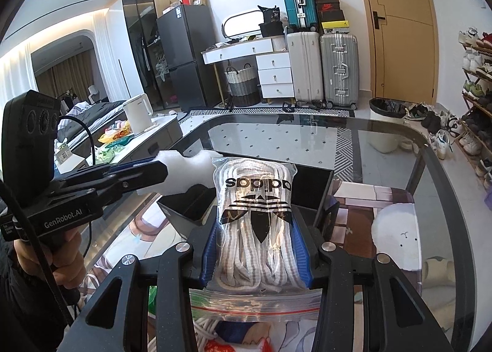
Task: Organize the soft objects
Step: 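Lower the foam into the black box with the left tool while the right carries the bag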
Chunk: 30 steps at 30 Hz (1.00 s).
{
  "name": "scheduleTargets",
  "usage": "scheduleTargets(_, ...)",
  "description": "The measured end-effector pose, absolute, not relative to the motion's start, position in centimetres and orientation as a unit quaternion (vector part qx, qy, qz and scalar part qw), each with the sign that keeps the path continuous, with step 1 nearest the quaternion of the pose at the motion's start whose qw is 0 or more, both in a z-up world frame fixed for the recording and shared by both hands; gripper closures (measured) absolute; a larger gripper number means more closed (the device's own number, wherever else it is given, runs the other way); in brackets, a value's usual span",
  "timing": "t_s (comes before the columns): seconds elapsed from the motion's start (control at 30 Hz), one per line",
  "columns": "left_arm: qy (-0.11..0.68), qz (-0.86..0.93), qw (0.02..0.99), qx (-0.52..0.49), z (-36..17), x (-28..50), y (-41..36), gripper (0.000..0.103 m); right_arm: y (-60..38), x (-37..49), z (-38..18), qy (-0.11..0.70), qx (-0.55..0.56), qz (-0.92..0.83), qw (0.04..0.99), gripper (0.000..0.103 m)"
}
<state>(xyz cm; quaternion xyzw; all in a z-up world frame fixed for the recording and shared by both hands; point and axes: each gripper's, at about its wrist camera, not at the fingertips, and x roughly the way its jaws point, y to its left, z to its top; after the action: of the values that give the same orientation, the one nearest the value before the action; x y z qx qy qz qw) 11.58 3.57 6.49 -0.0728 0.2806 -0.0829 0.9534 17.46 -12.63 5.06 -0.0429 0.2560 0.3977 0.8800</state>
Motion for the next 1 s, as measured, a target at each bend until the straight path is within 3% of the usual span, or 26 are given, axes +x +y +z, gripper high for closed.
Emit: scheduleTargets(1.0,0.34,-0.087,0.934,-0.067,2.5,14.5,2.7,0.083,-7.2,23.1,3.5,0.285,-0.095,0.402,0.865,0.061)
